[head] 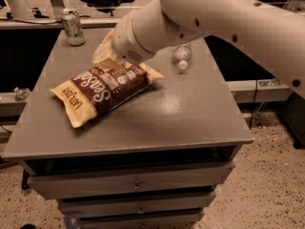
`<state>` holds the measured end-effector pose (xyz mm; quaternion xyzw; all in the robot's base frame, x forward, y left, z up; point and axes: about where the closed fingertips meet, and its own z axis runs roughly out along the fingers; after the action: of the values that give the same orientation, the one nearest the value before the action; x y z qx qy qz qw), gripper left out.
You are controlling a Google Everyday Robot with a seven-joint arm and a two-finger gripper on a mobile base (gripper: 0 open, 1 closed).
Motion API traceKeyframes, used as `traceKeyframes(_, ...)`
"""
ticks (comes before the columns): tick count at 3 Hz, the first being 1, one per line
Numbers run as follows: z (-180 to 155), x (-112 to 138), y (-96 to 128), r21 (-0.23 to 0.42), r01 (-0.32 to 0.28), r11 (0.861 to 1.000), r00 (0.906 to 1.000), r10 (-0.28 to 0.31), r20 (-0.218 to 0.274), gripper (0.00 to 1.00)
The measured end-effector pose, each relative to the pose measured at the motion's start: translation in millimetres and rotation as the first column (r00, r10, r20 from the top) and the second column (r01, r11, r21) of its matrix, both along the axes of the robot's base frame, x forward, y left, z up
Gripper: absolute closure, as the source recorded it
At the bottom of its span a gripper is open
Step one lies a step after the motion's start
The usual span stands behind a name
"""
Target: Pick brown chip bag
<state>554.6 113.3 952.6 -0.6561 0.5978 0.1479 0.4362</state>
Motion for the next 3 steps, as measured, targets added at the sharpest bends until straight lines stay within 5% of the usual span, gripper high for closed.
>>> traceKeyframes(1, 19.9, 1.5, -0.2, 0.01, -0.003, 1.0, 0.9998, 0.003, 0.017, 0.82)
traceKeyframes(3, -20.1, -11.8, -24.7, -0.065, -0.025, 0.998, 0.9996, 0.024, -0.013, 0.35)
